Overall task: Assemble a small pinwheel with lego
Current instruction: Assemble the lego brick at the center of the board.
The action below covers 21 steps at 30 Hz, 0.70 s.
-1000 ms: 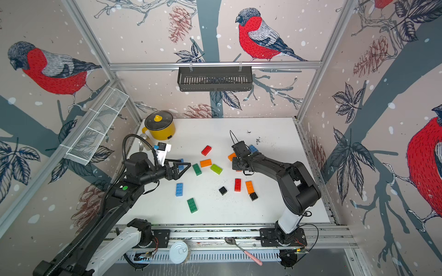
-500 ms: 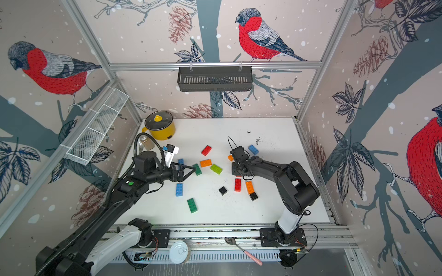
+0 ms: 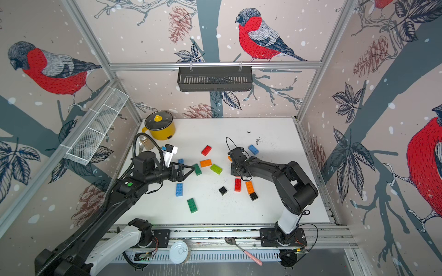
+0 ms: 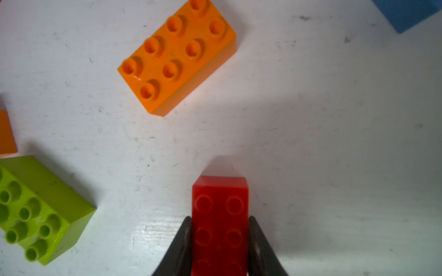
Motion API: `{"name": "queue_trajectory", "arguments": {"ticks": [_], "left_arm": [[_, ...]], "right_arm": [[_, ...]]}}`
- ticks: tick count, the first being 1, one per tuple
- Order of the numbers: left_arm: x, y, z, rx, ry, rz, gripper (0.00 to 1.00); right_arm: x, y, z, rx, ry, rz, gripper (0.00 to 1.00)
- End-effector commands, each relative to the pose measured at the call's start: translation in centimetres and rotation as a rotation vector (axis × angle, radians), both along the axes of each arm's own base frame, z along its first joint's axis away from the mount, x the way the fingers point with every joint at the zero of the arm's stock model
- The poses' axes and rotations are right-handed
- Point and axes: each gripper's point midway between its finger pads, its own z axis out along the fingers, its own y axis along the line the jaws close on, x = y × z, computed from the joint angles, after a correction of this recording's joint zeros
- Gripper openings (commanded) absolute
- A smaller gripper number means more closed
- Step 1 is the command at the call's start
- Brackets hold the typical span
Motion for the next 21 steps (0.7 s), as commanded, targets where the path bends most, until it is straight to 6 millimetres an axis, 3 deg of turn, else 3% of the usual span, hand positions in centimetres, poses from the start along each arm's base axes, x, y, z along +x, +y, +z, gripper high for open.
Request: {"name": "queue_trajectory", "arguments": {"ticks": [1,21], "left_arm": [[-0.06,0.02,0.41,0.001,-0.017,-0.005,0.97],[-0.02,0.02,0.37,0.001,-0.015,-0.004,0.97]], "right_arm": [[-1.09,-0.73,-0.12,-0.031,0.036,-0.015,0.29],[-1.23,-0.19,-0.09,-0.036,0.057,-0.017,0.34]]}}
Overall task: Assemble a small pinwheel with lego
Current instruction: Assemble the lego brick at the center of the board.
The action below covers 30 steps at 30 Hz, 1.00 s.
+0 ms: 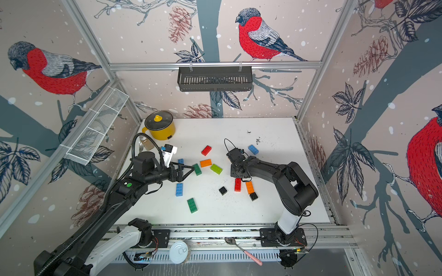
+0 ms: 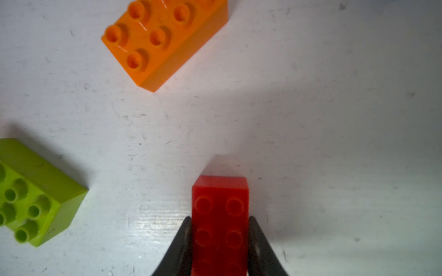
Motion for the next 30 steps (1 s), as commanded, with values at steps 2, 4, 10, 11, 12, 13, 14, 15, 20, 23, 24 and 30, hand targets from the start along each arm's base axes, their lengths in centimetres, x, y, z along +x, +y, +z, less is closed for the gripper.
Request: {"name": "queue_trajectory", "arguments": {"ticks": [2,4,10,11,12,13,14,15,20,23,24,30], "left_arm": [[0.06,-0.01,0.3,0.002,-0.014,-0.004,0.97],[0.02,-0.02,0.28,0.002,-0.014,-0.006,0.97],[0.08,0.03,0.26,0.002,-0.012,-0.004,0.97],[0.08,0.05,0.27,0.002,-0.012,-0.003,0.97],[0.09,0.03,0.25,0.002,-0.012,-0.004,0.97],[0.09,0.06,0.22,0.003,-0.012,-0.002,0.97],[0.11,0.08,0.25,0.002,-0.012,-0.001,0.97],[0.1,0.06,0.24,0.002,-0.012,-0.002,0.97],[0.2,0.16,0.27,0.003,-0.014,0.002,0.97],[0.19,0.18,0.31,0.002,-0.015,0.003,0.97],[0.21,0.23,0.25,0.003,-0.013,0.005,0.97],[0.28,0.28,0.2,0.004,-0.012,0.009,0.97]], "right_arm": [[-0.25,0.08,-0.19,-0.007,0.019,-0.003,0.35],[-0.38,0.06,-0.27,-0.008,0.022,-0.004,0.37],[-0.6,-0.13,-0.03,-0.02,0.021,-0.01,0.38],[-0.64,-0.13,-0.02,-0.019,0.021,-0.011,0.38],[-0.69,-0.07,0.06,-0.017,0.022,-0.009,0.38],[-0.68,-0.1,0.11,-0.018,0.02,-0.01,0.38],[-0.66,-0.09,0.18,-0.018,0.019,-0.01,0.38],[-0.69,-0.1,0.2,-0.019,0.019,-0.011,0.38],[-0.71,-0.01,0.22,-0.017,0.021,-0.008,0.39],[-0.63,0.16,0.32,-0.009,0.018,-0.004,0.4],[-0.6,0.23,0.32,-0.006,0.019,-0.004,0.4],[-0.55,0.5,0.2,-0.004,0.022,0.0,0.43]]}}
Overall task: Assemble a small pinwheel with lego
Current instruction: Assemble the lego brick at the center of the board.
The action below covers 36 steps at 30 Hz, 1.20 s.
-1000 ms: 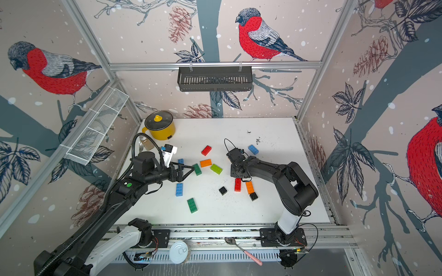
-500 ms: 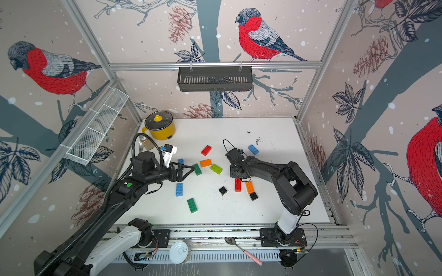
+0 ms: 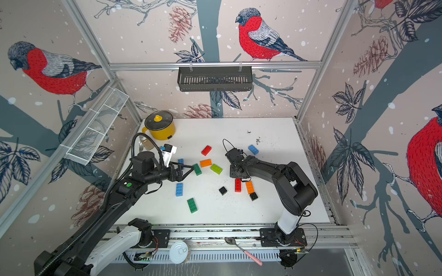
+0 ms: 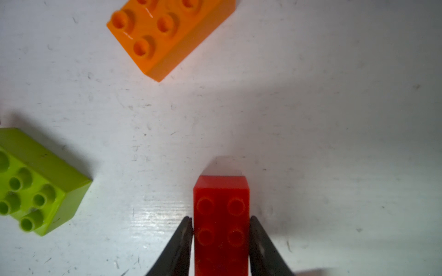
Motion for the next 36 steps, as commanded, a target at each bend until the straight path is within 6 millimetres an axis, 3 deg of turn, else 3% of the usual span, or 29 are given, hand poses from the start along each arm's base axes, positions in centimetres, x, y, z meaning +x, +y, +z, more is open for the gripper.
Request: {"name": "queue_trajectory", "arguments": {"ticks": [1,29,33,36], "left_arm": [[0.1,0.0,0.3,0.003,-0.014,-0.003,0.97],[0.2,0.2,0.4,0.003,-0.018,0.007,0.97],[0.2,0.3,0.4,0.004,-0.019,0.009,0.97],[0.1,0.3,0.9,0.0,-0.035,0.009,0.97]], "right_arm": [[0.0,0.1,0.0,0.002,0.005,-0.009,0.44],[-0.5,0.0,-0.3,0.002,0.02,-0.027,0.45],[0.2,0.0,1.0,0.0,-0.011,-0.034,0.48],[1.0,0.4,2.8,0.023,-0.042,-0.039,0.57]]}}
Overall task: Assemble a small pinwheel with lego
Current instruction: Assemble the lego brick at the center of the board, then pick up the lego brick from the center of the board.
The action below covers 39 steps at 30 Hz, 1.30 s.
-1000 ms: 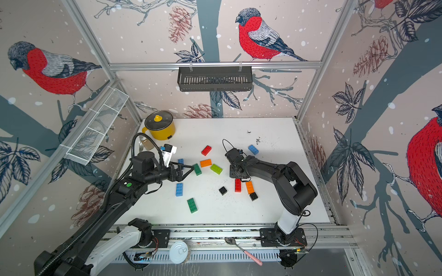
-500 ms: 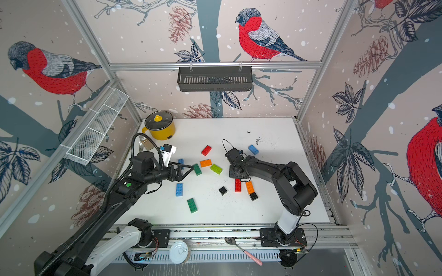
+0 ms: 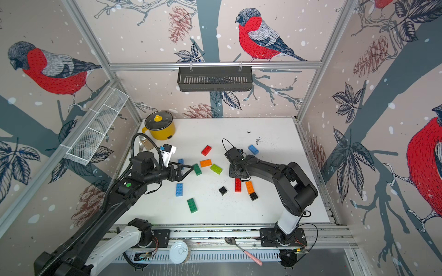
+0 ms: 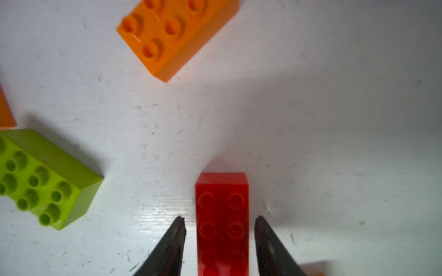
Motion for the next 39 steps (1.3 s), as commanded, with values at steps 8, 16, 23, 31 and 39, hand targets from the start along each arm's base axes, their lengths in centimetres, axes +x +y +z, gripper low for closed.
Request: {"name": "queue_trajectory", "arguments": {"ticks": [8,16,23,31,39], "left_arm": [[-1.0,0.2,3.9,-0.065,-0.16,-0.008,0.97],[-0.7,0.2,3.2,-0.052,-0.126,-0.013,0.97],[-0.6,0.4,3.4,-0.056,-0.134,-0.003,0.97],[-0.5,0.6,3.4,-0.064,-0.132,-0.004,0.97],[-1.8,-0.9,3.0,-0.079,-0.107,-0.077,0.97]], "right_arm": [[5.1,0.0,3.1,0.117,-0.036,-0.179,0.85],[9.8,1.3,2.1,0.179,-0.032,-0.265,0.9],[10.9,2.5,-0.2,0.205,-0.001,-0.265,0.89],[12.1,4.5,-0.6,0.131,-0.033,-0.173,0.85],[12.4,3.6,-1.0,0.01,-0.061,-0.176,0.66]]}}
